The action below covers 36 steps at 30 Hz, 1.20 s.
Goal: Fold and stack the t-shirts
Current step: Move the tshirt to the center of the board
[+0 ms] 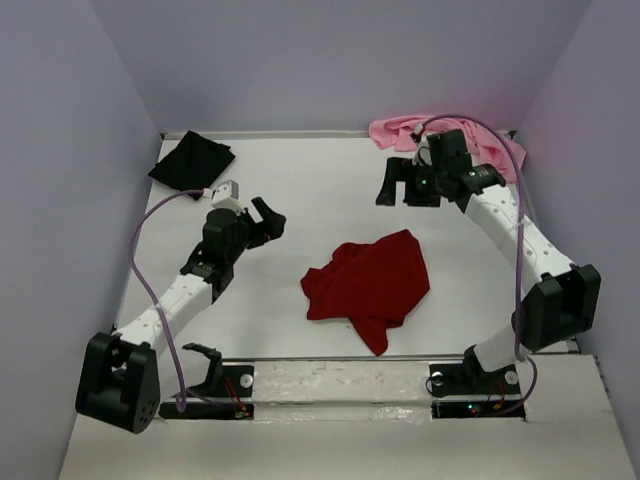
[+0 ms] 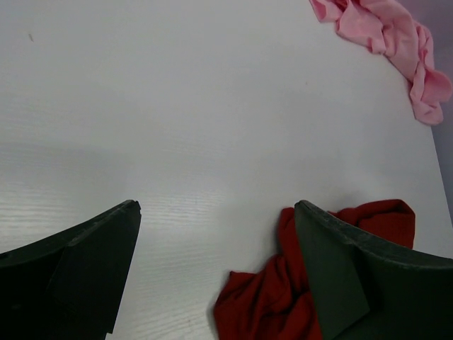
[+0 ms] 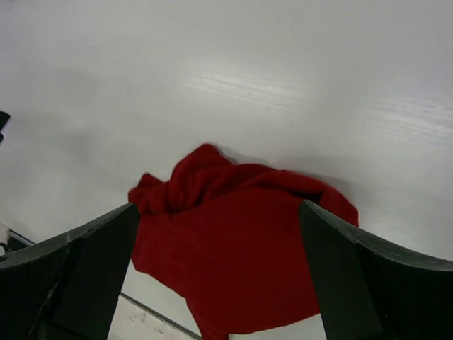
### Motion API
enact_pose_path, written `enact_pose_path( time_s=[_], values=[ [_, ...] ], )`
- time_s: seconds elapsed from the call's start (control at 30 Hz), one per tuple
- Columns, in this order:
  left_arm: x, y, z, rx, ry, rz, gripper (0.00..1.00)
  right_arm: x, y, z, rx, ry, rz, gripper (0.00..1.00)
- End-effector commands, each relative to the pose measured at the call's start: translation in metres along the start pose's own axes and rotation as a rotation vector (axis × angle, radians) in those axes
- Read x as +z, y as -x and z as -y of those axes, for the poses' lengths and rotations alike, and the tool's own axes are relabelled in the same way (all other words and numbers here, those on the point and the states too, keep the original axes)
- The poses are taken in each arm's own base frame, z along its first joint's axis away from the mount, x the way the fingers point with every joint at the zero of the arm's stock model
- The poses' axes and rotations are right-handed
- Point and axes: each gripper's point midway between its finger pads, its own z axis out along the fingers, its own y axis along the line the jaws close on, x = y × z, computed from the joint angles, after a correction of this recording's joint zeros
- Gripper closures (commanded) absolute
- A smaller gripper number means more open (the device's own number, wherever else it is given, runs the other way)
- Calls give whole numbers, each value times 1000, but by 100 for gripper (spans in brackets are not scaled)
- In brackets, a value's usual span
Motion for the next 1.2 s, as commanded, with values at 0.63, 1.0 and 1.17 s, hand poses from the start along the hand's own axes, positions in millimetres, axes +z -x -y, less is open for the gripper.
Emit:
enact_pose_path(
  time_s=[0.63,1.0,1.17],
  values=[
    [-59,-138,35,-32,-67,-524,7,33,-70,48,-21,-188,8,0],
    [-97,-200,44,-51,-98,-711,2,36,-73,48,-27,-173,13,0],
    [-105,-227,59,-51,-119,-776,2,34,-74,47,-30,-166,19,0]
  ],
)
